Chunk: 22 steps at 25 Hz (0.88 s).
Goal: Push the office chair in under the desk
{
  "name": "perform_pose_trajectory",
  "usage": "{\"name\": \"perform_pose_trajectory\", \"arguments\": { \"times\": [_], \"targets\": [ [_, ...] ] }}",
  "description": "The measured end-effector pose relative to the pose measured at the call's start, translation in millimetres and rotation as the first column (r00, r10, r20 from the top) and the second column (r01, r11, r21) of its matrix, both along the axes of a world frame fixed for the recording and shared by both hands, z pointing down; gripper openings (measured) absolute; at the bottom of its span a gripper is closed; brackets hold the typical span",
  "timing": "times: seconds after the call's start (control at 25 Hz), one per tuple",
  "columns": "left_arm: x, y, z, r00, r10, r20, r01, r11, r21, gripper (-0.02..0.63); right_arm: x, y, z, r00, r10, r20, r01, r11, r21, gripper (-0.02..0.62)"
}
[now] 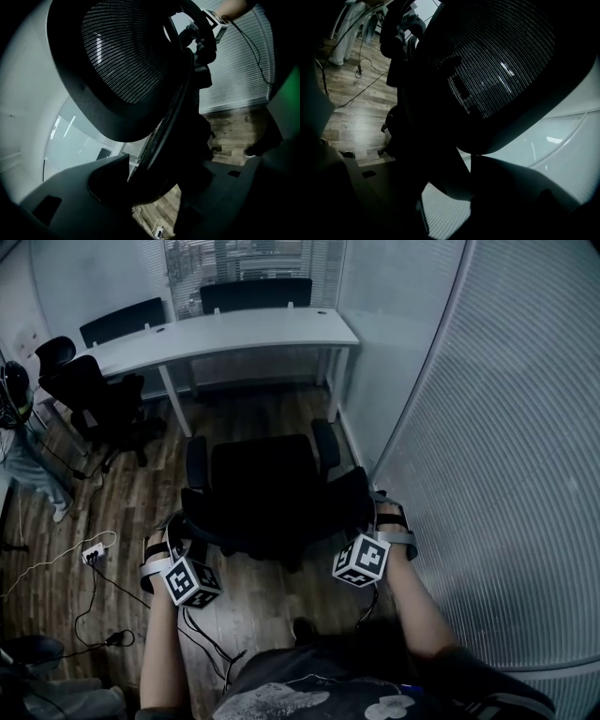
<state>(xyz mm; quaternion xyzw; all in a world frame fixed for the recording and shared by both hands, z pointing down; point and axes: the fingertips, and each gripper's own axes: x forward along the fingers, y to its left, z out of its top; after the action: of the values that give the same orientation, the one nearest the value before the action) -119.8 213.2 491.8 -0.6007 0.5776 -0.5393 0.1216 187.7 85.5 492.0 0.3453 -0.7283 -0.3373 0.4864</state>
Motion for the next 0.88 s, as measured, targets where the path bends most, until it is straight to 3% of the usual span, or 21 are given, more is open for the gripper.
{"name": "perform_pose_trajectory", "arguments": {
  "times": [0.24, 0.56, 0.88],
  "targets": [
    [-19.6, -31.7, 9.6, 1.0, -0.026, 0.017, 0.026, 0.998, -0.053, 0.287, -15.7, -27.7, 2.3, 1.0, -0.007, 0.015, 0.007, 1.0, 0.009, 0.264],
    [-48.6, -93.0, 4.9, 0.997, -0.065, 0.049, 0.066, 0.998, -0.006, 0.272, -37.4, -74.8, -0.9, 0.999, -0.037, 0.03, 0.036, 0.999, 0.036, 0.264],
    [-58.2, -165.7, 2.6, 0.998, -0.058, 0.032, 0.058, 0.998, -0.01, 0.272, -49.6, -146.0, 1.2, 1.0, -0.023, 0.014, 0.023, 1.0, 0.02, 0.264]
  ]
}}
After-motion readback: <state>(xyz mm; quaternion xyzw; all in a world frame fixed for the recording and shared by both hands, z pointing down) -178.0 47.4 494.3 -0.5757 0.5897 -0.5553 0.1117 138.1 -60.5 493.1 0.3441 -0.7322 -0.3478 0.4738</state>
